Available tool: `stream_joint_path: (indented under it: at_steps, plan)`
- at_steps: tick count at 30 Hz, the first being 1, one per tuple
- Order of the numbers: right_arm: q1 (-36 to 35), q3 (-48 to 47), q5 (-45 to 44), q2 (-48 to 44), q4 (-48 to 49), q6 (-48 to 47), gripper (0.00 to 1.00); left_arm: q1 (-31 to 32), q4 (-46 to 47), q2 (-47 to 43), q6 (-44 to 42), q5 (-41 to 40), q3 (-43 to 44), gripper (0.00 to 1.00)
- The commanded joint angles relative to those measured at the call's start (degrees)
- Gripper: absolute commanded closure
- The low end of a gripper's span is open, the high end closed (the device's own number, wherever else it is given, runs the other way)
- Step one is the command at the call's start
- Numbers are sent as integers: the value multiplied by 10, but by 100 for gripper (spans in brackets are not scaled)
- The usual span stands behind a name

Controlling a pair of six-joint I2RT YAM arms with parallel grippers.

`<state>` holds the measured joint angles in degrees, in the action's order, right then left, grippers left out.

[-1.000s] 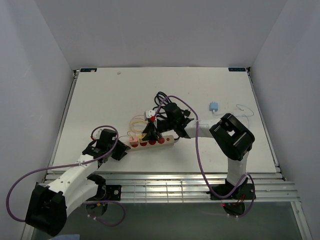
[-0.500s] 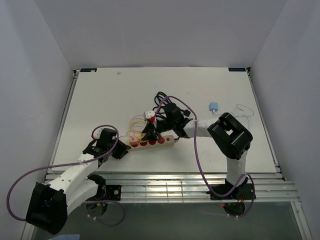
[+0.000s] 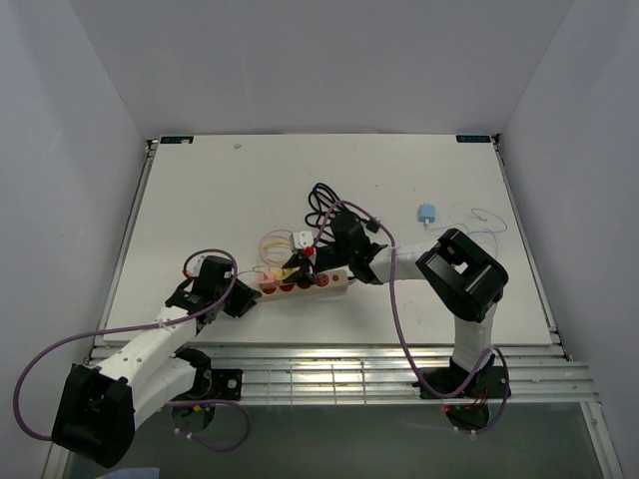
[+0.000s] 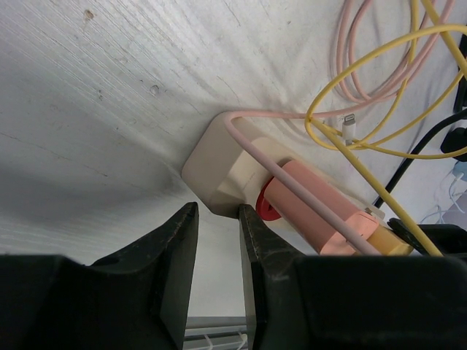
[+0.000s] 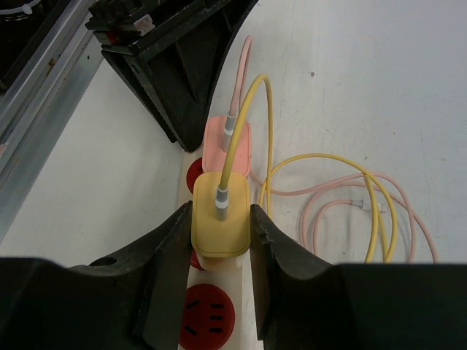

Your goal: Insert the plug

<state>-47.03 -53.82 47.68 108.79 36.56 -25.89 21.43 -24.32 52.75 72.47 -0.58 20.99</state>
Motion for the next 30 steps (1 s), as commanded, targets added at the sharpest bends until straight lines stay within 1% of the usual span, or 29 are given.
stream_joint_path:
  at_steps: [1, 7, 13, 18, 20, 22, 26, 30]
  plan:
    - [-8, 44, -70, 26, -33, 7, 92, -4, -6, 8, -6, -6, -10, 61]
    - [-7, 58, -104, 43, -13, 29, 92, -4, -2, 7, -10, -1, -15, 61]
    - [11, 80, -85, 60, 34, 64, 92, -4, -6, -2, -14, -1, -13, 62]
    - [8, 54, -122, 61, -46, 13, 92, -4, -16, -9, -16, -5, -12, 62]
    - [-4, 41, -158, 58, -99, -22, 92, -4, -10, -12, -15, -5, -16, 62]
    - [-9, 44, -168, 59, -107, -28, 92, -4, -9, -17, -14, -3, -19, 62]
    - [-18, 65, -170, 71, -91, -5, 92, -4, -9, -22, -10, -6, -20, 62]
    - [-18, 100, -168, 84, -26, 32, 92, -4, -9, -27, -8, -6, -22, 62]
